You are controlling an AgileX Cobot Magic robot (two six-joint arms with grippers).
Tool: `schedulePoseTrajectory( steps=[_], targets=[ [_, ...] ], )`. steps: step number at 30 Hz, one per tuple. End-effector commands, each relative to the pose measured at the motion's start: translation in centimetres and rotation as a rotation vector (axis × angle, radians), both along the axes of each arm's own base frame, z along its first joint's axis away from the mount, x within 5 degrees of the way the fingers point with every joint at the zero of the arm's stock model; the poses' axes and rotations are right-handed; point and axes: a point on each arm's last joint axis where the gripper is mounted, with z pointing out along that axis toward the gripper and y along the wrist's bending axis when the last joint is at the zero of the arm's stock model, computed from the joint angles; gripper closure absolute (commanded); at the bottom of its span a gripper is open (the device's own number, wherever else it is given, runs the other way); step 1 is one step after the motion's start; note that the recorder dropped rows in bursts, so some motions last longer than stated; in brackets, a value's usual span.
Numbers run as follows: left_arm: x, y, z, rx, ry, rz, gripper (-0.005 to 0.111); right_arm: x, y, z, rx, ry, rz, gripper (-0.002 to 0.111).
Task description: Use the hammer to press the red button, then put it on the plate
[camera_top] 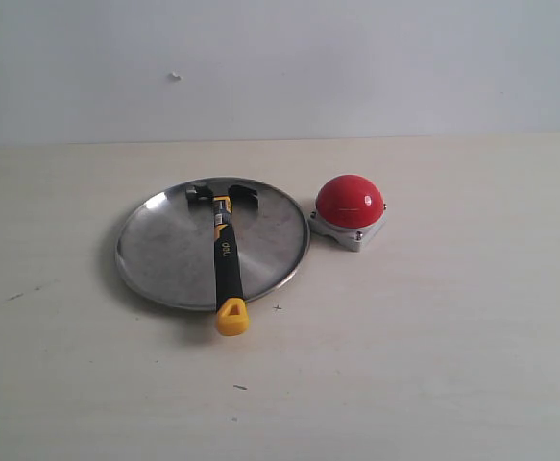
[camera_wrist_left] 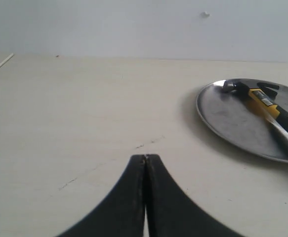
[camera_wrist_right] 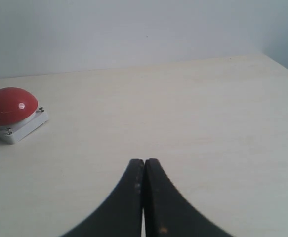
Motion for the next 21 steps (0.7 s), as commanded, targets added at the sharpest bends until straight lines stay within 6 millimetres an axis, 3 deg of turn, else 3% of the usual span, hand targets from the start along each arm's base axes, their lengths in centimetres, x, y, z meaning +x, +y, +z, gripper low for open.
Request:
schedulePoseTrajectory(
  steps=[1,21],
  targets=[
    [-0.05,-0.03,-0.66,-0.025,0.030,0.004,0.107,-0.02,-0.03,-0.08,-0.003,-0.005,-0.005,0.108],
    [0.05,-0.04,-0.82,-0.030,0.012,0.005,0.107,-0.02,-0.03,-0.08,-0.003,-0.005,-0.005,0.108]
  ],
)
